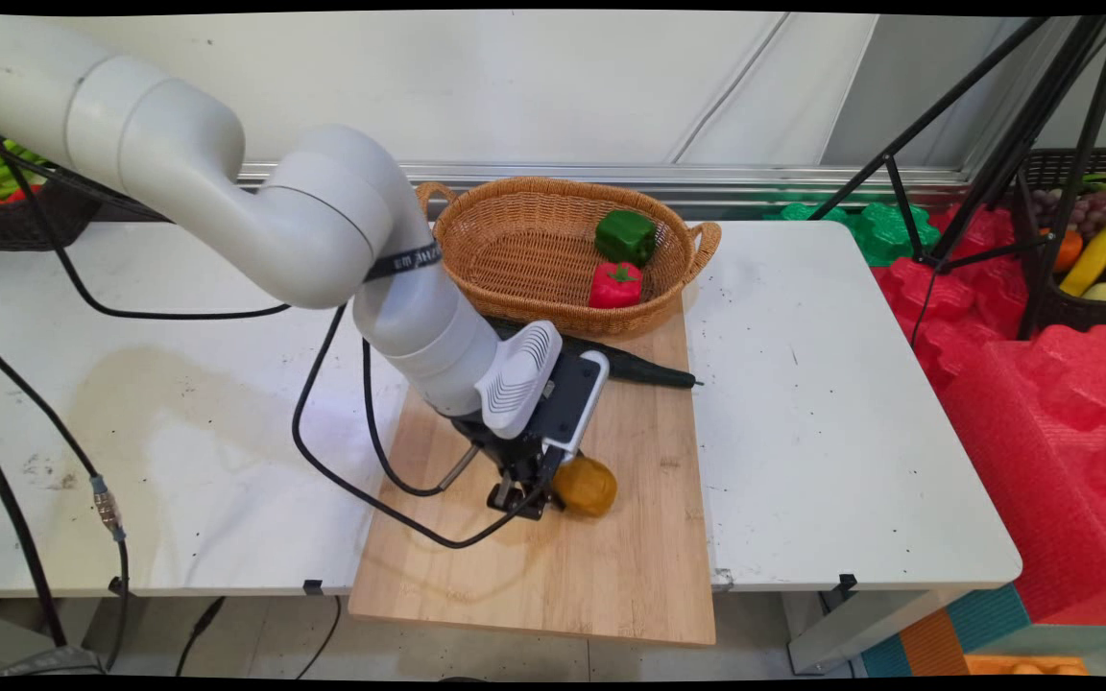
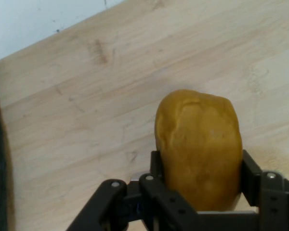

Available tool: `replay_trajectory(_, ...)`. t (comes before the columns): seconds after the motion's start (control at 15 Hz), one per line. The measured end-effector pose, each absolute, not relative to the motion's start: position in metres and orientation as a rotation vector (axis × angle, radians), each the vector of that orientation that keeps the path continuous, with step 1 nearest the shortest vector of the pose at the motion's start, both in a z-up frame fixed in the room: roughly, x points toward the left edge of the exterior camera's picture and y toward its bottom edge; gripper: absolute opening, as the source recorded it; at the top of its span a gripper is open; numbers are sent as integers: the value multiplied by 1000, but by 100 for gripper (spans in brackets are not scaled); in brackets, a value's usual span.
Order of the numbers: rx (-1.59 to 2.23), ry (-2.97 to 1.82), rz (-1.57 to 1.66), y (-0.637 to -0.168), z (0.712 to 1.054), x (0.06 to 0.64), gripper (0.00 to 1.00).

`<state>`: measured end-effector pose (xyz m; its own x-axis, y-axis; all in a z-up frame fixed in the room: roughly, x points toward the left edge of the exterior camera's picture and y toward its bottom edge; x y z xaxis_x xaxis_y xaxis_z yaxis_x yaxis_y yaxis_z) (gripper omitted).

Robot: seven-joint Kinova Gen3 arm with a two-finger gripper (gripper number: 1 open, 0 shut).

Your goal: Place the picked object on the cutting board

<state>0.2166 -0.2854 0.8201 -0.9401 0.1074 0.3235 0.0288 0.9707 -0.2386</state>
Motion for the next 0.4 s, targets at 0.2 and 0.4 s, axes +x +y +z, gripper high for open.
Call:
replay_trajectory(0.2,-104,-2788,319,-288,814,215,0)
replay_trajectory(0.4,-107,-2791,325,-290,811,216,100)
